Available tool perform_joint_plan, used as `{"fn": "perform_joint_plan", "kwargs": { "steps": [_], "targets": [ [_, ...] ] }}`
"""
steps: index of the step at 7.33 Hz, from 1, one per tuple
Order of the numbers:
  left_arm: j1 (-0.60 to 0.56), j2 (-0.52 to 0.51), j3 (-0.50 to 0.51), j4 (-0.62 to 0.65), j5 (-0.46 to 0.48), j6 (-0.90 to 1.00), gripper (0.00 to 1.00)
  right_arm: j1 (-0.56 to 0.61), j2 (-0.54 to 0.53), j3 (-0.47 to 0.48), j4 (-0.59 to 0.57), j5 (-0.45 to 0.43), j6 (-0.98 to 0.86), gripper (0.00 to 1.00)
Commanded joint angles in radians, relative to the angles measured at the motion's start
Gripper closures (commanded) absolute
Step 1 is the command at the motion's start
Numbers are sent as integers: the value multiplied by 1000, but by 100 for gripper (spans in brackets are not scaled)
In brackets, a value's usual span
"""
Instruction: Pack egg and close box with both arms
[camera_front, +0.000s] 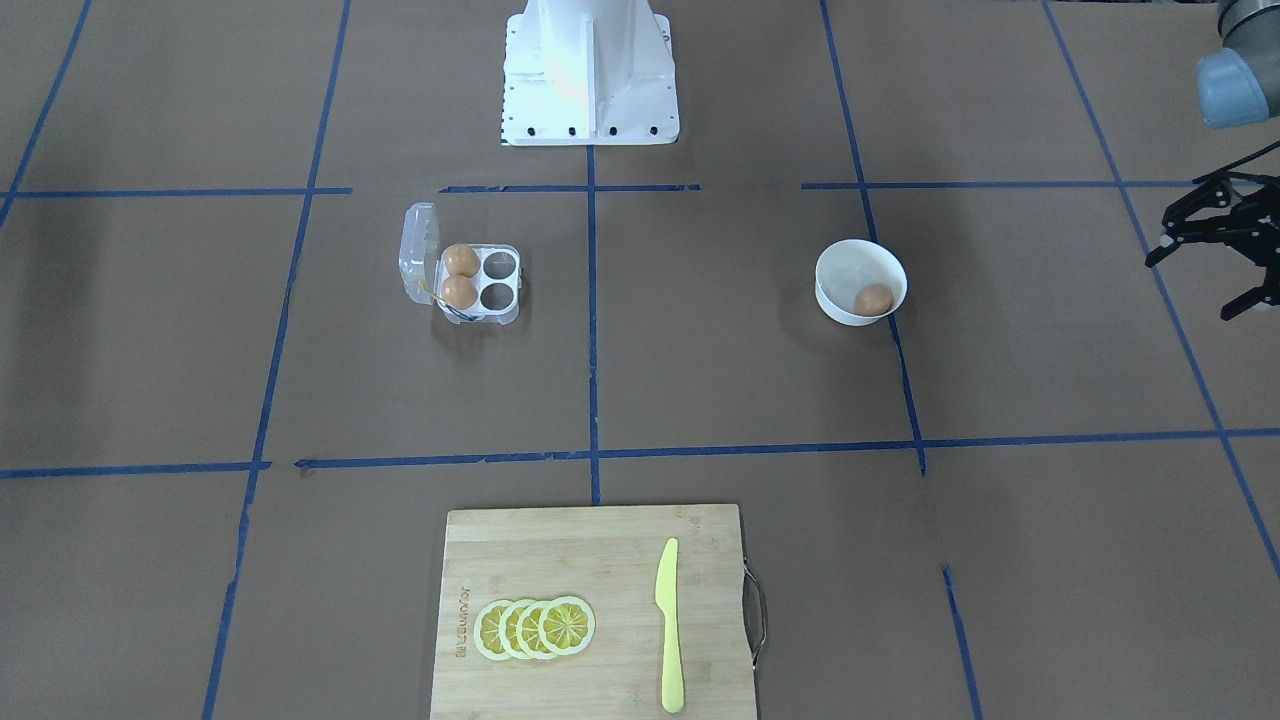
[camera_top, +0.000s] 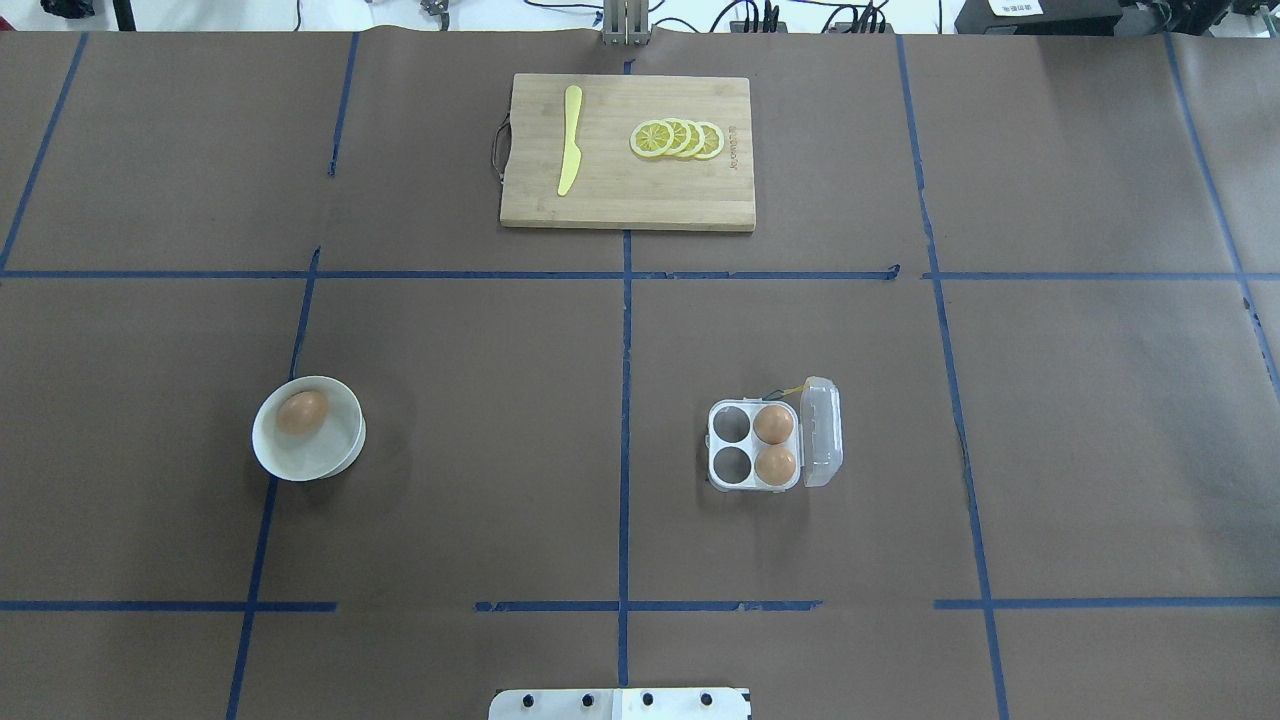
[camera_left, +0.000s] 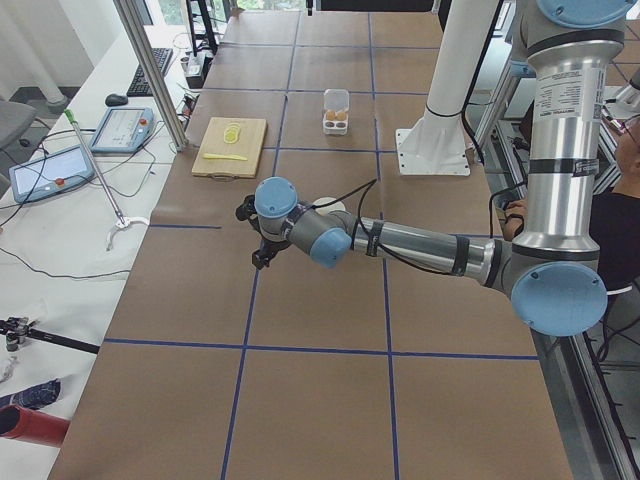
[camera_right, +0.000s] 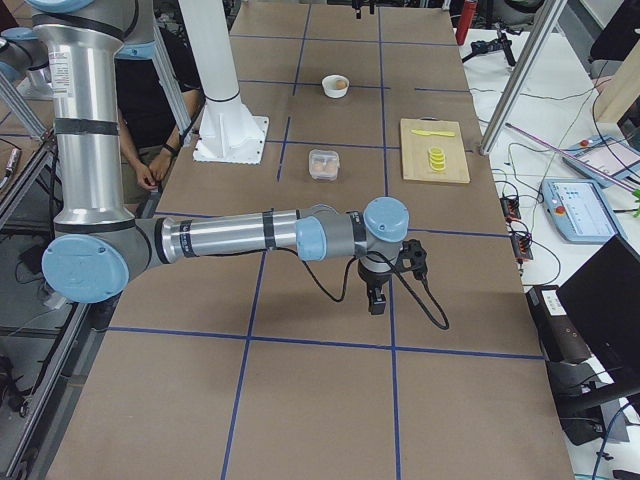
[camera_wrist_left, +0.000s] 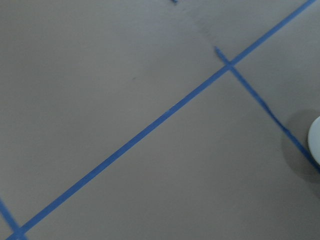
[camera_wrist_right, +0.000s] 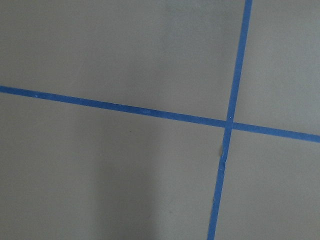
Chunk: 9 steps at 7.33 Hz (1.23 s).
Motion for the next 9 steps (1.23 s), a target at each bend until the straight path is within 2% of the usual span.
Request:
{"fn": "perform_joint_plan", "kwargs": {
  "steps": [1, 2, 3, 5, 6, 7, 8, 9],
  "targets": [
    [17, 36, -59, -63, 153, -10, 0, -3, -21, -1, 59, 7, -1, 0],
    [41, 35, -47, -71, 210, -11, 0, -13, -21, 1, 61, 24, 2, 0],
    [58, 35, -57, -73, 212, -13, 0, -29, -18, 2, 62, 24, 2, 0],
    [234, 14, -135, -72, 382, -98, 0, -30, -18, 5, 63, 25, 1, 0],
    [316, 12, -169, -70, 395, -202, 0, -30, -20, 5, 61, 27, 2, 0],
    [414, 10, -221, -70, 448, -302, 0, -30, -21, 5, 61, 29, 1, 0],
    [546, 12, -261, -64, 614, -383, 0, -33, -21, 4, 61, 30, 2, 0],
    [623, 10, -260, -62, 690, -464, 0, -36, -21, -1, 61, 29, 1, 0]
  ]
}}
